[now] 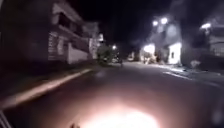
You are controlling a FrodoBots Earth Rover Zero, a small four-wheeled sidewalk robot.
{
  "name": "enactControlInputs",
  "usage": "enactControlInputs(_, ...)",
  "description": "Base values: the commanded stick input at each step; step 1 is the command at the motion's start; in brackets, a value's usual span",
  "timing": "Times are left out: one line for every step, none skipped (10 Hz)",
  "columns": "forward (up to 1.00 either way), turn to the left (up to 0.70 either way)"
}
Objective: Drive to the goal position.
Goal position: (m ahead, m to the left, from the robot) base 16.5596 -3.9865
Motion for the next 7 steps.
enactControlInputs(1.00, -0.21)
enactControlInputs(1.00, -0.15)
enactControlInputs(1.00, -0.09)
enactControlInputs(1.00, -0.03)
enactControlInputs(1.00, 0.00)
enactControlInputs(1.00, 0.00)
enactControlInputs(1.00, 0.00)
